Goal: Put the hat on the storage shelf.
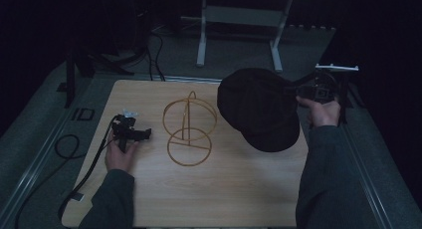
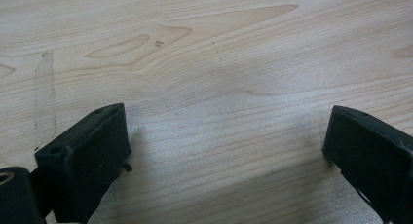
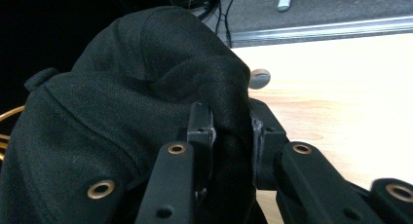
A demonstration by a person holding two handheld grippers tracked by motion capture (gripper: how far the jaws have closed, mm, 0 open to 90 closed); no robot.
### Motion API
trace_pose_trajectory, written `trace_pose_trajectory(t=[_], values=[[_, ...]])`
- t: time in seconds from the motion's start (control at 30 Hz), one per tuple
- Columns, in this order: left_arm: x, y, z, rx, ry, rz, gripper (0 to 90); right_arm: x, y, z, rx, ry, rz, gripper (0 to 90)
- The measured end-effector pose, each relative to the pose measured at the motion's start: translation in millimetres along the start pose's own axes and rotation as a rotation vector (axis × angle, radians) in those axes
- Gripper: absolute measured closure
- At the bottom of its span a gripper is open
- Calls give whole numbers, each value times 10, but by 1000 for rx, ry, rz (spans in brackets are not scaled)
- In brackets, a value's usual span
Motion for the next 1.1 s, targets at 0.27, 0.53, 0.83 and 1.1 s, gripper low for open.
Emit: trace_pose_trajectory(t=[0.27,0.53,0.83,1.1], values=[[0,1,-1,1,1,0,27,-57,54,22,-1,20,10,752],[-1,2,-2,0,1,-1,27,-121,110,46,4,43,15,751],[-2,4,-4,1,1,-2,27,-196,158,29,6,57,26,751],[-2,4,-4,1,1,-2,27,-285,199,33,10,72,38,752]])
Point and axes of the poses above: each handheld gripper's, and its own axes: z roughly backward along the jaws, y roughly out of its top, x roughly to its right, the point moved 1 cm from there along -z, roughly forward along the jaws, and after that the axes turned 1 degree about -y, right-handed, at the moved point
